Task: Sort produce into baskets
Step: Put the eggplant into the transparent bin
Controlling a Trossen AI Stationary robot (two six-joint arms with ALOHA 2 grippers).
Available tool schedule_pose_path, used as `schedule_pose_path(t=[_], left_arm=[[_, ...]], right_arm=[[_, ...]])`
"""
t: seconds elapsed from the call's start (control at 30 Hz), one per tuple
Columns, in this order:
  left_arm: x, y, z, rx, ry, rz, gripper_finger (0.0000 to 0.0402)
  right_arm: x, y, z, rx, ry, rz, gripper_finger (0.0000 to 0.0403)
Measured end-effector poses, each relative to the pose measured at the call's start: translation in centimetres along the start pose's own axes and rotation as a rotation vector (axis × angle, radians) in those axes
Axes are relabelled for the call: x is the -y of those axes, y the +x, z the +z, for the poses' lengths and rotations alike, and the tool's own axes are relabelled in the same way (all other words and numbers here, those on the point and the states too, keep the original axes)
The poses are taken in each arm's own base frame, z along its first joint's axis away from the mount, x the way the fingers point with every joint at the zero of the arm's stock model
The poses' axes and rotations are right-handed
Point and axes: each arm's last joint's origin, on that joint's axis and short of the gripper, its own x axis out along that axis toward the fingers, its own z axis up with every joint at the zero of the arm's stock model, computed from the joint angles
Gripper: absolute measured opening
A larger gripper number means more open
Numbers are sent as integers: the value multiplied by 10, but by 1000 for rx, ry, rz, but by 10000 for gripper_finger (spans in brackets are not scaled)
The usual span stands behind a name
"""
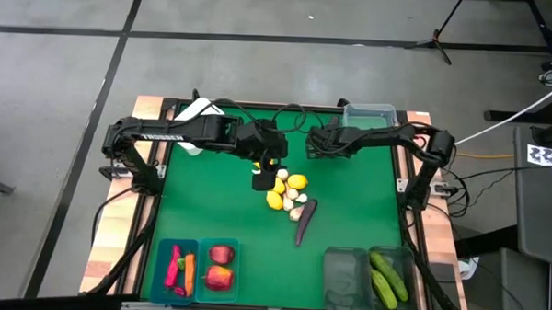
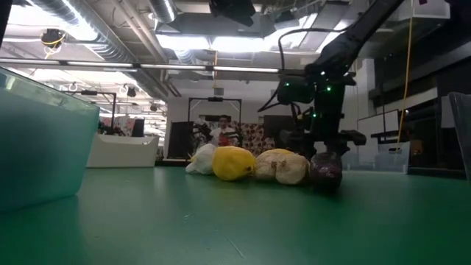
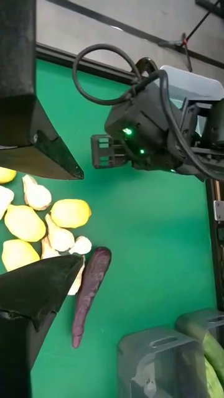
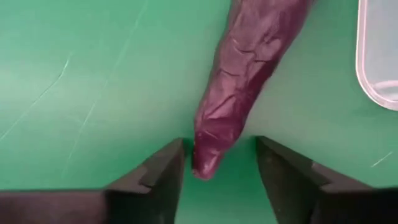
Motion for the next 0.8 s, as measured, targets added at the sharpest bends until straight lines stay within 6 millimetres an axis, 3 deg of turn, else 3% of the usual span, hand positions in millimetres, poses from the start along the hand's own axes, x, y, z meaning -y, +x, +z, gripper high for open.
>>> schedule_pose_path(t=[0.4,0.8], left_arm=[[0,0,0,-4,-6,0,205],[0,0,-3,-28,-22,-3,205]], right_arm=[[2,-1,2,16,-33,-49,37],[-8,-14,-14,-10,-149,13,32]])
